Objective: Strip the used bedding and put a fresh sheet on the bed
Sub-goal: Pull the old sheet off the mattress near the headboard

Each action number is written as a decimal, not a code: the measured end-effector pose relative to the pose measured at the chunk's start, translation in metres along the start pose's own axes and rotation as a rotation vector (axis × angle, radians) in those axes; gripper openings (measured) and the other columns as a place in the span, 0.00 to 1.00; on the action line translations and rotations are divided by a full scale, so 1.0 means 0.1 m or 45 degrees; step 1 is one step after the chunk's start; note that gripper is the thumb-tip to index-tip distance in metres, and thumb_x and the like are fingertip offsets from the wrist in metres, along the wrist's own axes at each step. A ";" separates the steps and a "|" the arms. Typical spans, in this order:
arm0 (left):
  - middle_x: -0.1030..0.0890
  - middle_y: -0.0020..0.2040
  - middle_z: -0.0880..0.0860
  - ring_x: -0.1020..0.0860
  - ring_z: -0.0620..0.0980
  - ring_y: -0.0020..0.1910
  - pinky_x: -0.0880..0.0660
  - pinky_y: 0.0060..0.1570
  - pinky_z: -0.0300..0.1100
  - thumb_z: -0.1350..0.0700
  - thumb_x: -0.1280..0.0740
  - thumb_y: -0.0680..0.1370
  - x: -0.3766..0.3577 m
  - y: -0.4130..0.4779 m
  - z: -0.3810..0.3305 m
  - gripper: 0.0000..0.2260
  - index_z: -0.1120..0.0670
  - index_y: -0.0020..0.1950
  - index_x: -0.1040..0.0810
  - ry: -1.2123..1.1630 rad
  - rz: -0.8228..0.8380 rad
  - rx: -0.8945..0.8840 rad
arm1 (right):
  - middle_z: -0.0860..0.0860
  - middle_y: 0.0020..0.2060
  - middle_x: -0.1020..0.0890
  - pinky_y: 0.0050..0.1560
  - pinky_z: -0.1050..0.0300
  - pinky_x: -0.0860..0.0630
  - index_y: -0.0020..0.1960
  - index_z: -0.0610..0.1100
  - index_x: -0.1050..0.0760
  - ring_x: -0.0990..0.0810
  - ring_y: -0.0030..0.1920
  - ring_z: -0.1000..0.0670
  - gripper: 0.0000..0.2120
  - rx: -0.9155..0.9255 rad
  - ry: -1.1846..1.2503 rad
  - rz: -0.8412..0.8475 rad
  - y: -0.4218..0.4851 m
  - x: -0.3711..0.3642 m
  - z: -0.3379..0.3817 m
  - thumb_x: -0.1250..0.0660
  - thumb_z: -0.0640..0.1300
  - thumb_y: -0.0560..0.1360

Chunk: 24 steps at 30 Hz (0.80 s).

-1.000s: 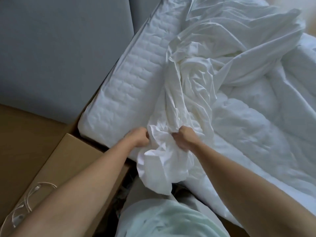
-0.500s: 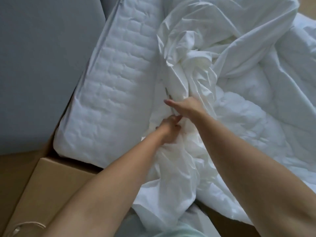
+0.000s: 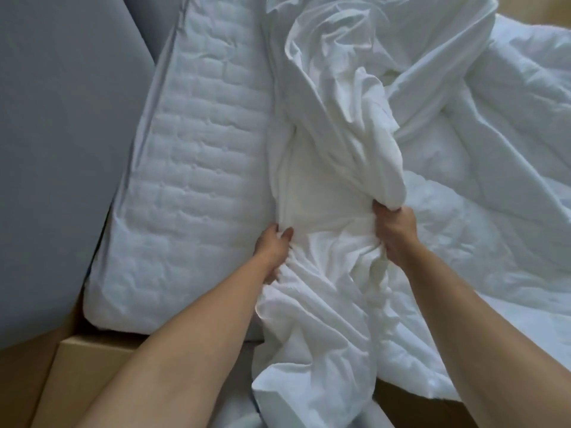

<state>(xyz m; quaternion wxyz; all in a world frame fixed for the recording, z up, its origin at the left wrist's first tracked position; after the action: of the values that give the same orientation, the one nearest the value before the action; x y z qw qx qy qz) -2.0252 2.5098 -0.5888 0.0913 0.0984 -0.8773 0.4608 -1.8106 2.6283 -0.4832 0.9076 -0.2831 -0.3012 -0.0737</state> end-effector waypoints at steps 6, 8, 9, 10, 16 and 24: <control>0.22 0.66 0.61 0.23 0.61 0.63 0.26 0.61 0.49 0.43 0.37 0.81 0.48 -0.15 0.68 0.23 0.58 0.68 0.24 0.673 -0.029 0.353 | 0.49 0.36 0.18 0.36 0.49 0.24 0.38 0.41 0.23 0.22 0.37 0.49 0.17 0.112 -0.004 -0.002 -0.15 0.21 0.07 0.32 0.56 0.71; 0.27 0.68 0.59 0.26 0.61 0.66 0.29 0.65 0.52 0.40 0.33 0.77 0.52 -0.12 0.48 0.27 0.52 0.71 0.29 0.917 -0.053 0.330 | 0.49 0.34 0.20 0.35 0.47 0.26 0.38 0.39 0.24 0.24 0.36 0.49 0.18 0.116 0.020 -0.012 -0.24 0.17 0.10 0.32 0.56 0.71; 0.30 0.70 0.58 0.29 0.61 0.68 0.32 0.66 0.53 0.38 0.31 0.75 0.54 -0.10 0.31 0.30 0.50 0.73 0.32 0.928 -0.109 0.269 | 0.51 0.32 0.22 0.34 0.48 0.27 0.38 0.39 0.24 0.25 0.34 0.49 0.18 0.114 0.039 -0.015 -0.26 0.16 0.12 0.32 0.56 0.71; 0.32 0.71 0.58 0.31 0.62 0.70 0.34 0.68 0.54 0.37 0.31 0.76 0.53 -0.05 0.11 0.32 0.49 0.75 0.34 0.853 -0.156 0.151 | 0.52 0.30 0.23 0.33 0.50 0.29 0.37 0.40 0.24 0.26 0.33 0.49 0.18 0.117 0.047 -0.016 -0.28 0.14 0.16 0.32 0.56 0.70; 0.20 0.64 0.58 0.20 0.54 0.52 0.24 0.56 0.49 0.46 0.37 0.83 -0.02 -0.56 -0.32 0.11 0.51 0.50 0.20 -0.191 0.569 0.242 | 0.53 0.36 0.17 0.41 0.47 0.21 0.37 0.50 0.22 0.17 0.40 0.46 0.08 0.239 0.140 0.046 -0.49 -0.20 0.58 0.33 0.53 0.71; 0.19 0.48 0.42 0.19 0.41 0.46 0.26 0.37 0.35 0.20 0.29 0.57 0.91 -1.42 0.16 0.38 0.41 0.57 0.28 0.033 0.176 -0.067 | 0.54 0.34 0.23 0.43 0.52 0.23 0.39 0.45 0.26 0.20 0.42 0.44 0.07 0.117 0.218 0.057 -0.52 -0.77 1.18 0.36 0.49 0.69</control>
<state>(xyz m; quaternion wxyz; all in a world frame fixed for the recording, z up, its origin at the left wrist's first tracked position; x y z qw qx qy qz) -2.0778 2.4094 -0.4629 0.0733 0.0290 -0.8925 0.4440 -1.9484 2.6485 -0.4271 0.9435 -0.2404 -0.2192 -0.0633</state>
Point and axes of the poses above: each hand's wrist, its own y-axis towards the middle knuckle, its own x-axis out of the back of the hand, z = x × y, the point moved 2 cm from there along y, towards the middle knuckle
